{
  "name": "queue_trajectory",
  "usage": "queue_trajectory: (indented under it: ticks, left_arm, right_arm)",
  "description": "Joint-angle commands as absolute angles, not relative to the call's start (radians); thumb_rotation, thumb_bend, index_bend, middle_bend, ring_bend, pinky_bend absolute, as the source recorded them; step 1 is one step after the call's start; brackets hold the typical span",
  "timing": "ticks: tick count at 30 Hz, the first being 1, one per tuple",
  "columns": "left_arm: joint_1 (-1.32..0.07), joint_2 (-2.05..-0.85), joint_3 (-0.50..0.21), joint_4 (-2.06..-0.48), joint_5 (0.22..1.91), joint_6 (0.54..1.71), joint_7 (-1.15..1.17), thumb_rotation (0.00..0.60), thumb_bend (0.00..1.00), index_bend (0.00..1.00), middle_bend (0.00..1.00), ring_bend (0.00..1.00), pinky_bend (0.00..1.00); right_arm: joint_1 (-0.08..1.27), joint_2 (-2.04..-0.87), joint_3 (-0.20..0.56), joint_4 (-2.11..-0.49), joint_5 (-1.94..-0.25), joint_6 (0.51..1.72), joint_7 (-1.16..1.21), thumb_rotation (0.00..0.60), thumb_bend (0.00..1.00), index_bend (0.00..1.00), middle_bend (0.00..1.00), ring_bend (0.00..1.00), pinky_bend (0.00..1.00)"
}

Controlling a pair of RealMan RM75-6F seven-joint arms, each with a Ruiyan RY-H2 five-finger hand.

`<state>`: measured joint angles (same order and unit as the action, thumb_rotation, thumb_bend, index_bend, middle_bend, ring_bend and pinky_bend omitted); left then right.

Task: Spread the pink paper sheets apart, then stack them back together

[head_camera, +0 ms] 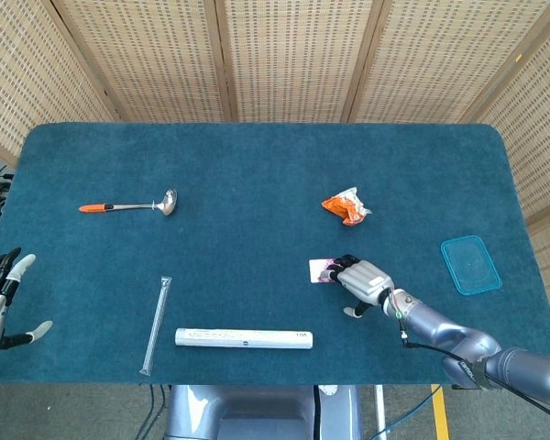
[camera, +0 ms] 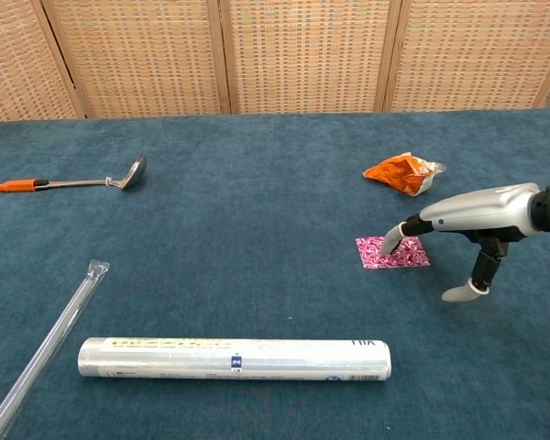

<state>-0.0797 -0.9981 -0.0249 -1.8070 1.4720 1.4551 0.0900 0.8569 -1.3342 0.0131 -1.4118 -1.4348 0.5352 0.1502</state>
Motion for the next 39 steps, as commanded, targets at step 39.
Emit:
queue_trajectory:
  ticks: [39]
  left_arm:
    - [-0.082,-1.0,-0.027,-1.825,1.478,1.463,0.119,0.573,0.0,0.09,0.0,0.0,0.0]
  right_arm:
    - [0.806,-1.29,-0.023,-1.317,-1.317,0.543,0.03,0.6,0.36,0.14,0.15,0.0,0.0]
